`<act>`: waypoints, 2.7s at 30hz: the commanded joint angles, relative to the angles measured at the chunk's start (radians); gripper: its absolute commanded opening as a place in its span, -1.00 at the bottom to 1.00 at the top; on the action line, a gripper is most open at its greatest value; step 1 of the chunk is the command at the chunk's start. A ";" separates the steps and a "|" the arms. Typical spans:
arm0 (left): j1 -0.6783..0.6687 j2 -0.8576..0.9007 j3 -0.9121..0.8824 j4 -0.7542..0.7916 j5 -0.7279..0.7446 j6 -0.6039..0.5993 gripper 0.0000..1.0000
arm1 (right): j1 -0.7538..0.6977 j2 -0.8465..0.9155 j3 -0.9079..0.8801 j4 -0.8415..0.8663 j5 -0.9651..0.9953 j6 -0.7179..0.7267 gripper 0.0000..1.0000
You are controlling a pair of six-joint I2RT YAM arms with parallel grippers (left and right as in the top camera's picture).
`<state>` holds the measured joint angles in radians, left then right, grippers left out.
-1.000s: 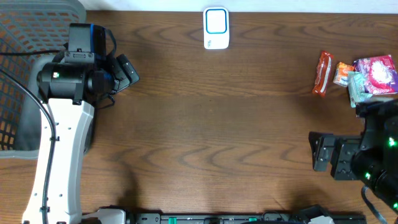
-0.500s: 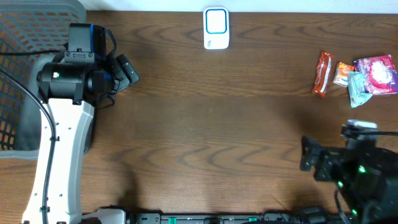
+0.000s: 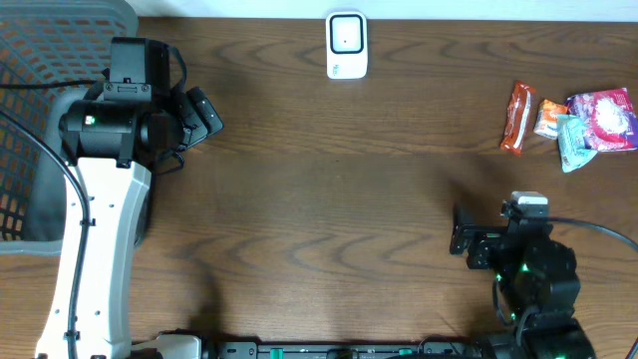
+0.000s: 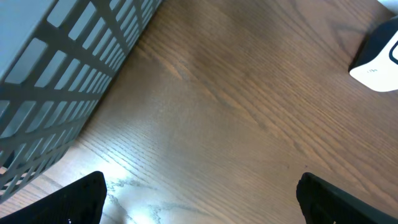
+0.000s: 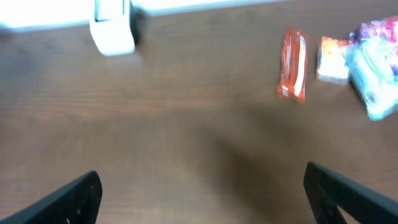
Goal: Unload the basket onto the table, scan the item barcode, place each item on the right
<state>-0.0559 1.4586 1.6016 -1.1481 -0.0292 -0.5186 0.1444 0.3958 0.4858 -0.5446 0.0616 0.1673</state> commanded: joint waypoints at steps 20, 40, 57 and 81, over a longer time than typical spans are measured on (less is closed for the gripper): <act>0.002 -0.002 0.004 -0.003 -0.006 0.013 0.96 | -0.021 -0.273 -0.477 0.609 -0.072 -0.097 0.99; 0.002 -0.002 0.004 -0.003 -0.006 0.013 0.96 | -0.109 -0.367 -0.480 0.467 -0.079 -0.176 0.99; 0.002 -0.002 0.004 -0.003 -0.006 0.013 0.96 | -0.132 -0.376 -0.480 0.470 -0.083 -0.184 0.99; 0.002 -0.002 0.004 -0.003 -0.006 0.013 0.96 | -0.124 -0.391 -0.480 0.466 -0.071 -0.197 0.99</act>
<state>-0.0559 1.4586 1.6016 -1.1481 -0.0292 -0.5186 0.0189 0.0128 0.0090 -0.0742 -0.0189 -0.0471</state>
